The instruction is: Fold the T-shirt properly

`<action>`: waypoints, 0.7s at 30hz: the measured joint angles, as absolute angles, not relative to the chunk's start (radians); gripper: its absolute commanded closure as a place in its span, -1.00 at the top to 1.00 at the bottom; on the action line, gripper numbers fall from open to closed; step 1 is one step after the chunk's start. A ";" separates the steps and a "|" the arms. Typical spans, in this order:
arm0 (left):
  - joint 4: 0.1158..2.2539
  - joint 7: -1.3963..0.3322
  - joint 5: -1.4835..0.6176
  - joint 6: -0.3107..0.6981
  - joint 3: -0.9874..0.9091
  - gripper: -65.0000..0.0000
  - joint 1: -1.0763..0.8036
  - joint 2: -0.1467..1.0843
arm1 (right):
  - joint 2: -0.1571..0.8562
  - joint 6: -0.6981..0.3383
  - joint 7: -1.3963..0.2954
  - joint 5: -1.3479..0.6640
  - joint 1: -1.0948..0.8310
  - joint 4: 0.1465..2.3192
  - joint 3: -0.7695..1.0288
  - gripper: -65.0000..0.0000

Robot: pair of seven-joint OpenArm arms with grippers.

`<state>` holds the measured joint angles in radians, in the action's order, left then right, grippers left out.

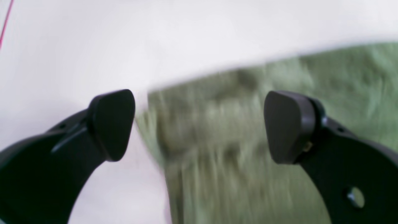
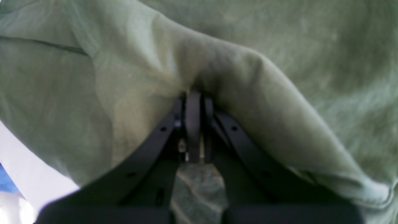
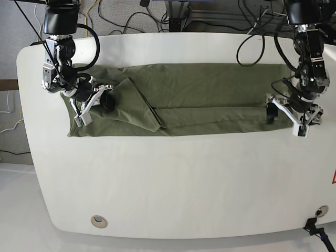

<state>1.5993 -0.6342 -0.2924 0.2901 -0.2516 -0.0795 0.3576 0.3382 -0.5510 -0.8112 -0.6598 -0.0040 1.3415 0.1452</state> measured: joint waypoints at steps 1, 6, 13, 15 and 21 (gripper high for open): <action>1.572 -0.630 -0.295 0.289 -0.254 0.93 -0.059 0.357 | 0.338 -0.551 -0.813 -0.661 -0.004 1.341 0.146 -1.00; 1.453 -0.641 -0.285 0.289 -0.255 0.93 -0.029 0.358 | 0.338 -0.551 -0.814 -0.659 -0.004 1.341 0.145 -1.00; 1.422 -0.636 -0.288 0.289 -0.255 0.93 -0.019 0.358 | 0.338 -0.551 -0.814 -0.660 -0.004 1.341 0.145 -1.00; 1.420 -0.636 -0.288 0.289 -0.255 0.92 -0.020 0.358 | 0.338 -0.551 -0.813 -0.660 -0.006 1.341 0.145 -1.00; 1.420 -0.639 -0.287 0.289 -0.254 0.77 -0.044 0.358 | 0.338 -0.551 -0.811 -0.661 -0.007 1.341 0.145 -1.00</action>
